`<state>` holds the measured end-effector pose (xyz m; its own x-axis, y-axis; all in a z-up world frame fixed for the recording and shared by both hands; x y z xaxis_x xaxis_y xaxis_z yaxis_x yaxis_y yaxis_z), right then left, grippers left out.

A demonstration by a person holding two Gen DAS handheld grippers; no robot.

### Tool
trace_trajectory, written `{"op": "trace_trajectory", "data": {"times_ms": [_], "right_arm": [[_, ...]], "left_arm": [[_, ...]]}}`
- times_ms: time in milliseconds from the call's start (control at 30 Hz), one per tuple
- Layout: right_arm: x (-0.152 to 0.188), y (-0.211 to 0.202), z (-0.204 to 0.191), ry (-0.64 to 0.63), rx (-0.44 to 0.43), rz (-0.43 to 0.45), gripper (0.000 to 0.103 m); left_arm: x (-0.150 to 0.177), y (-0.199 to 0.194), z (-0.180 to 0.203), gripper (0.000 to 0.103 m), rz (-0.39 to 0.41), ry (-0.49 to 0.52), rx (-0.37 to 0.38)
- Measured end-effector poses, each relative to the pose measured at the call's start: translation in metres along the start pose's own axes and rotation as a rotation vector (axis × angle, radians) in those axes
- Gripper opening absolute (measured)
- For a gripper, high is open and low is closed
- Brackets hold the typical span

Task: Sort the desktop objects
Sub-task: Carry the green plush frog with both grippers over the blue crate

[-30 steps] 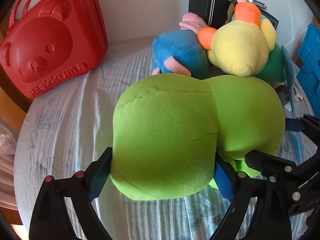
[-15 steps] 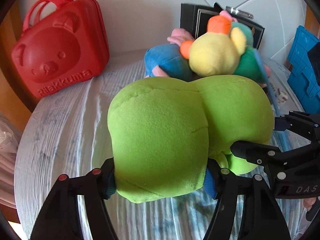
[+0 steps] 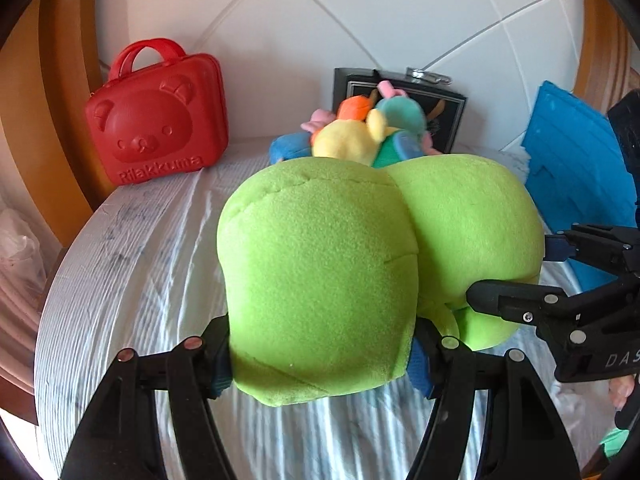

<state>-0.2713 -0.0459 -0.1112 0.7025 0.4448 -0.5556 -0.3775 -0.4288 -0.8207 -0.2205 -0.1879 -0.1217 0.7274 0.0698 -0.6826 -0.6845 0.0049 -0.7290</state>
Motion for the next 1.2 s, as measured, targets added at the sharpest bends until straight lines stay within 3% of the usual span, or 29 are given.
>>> {"op": "trace_trajectory", "data": {"times_ms": [367,600,967,1100,1200], "right_arm": [[0.05,-0.122,0.011,0.04,0.092,0.156,0.071],[0.07,-0.205,0.047,0.068,0.193,0.278,0.071],[0.086,-0.366,0.166,0.13,0.435,0.487,0.071],[0.098,-0.407,0.229,0.181,0.47,0.498,0.071],[0.103,-0.425,0.273,0.212,0.493,0.477,0.071]], "left_arm": [[-0.001,-0.084,0.084,0.066,0.13,0.105,0.089],[-0.038,-0.128,0.173,0.066,0.26,0.218,0.154],[-0.12,-0.173,0.366,0.067,0.406,0.329,0.338],[-0.143,-0.163,0.434,0.068,0.384,0.357,0.372],[-0.159,-0.146,0.485,0.068,0.312,0.363,0.402]]}}
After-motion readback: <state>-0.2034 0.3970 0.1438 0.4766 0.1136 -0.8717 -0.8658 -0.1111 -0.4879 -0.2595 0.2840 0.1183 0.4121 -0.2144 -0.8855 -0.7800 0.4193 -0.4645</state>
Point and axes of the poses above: each gripper's, at about its wrist camera, not at the fingertips, and y roughly the way its jaws point, z to its right, x to its underside, the point moved 3 cm from there along y, roughly the way its jaws point, and after that the axes turned 1 degree about -z, right-handed, at the moved point
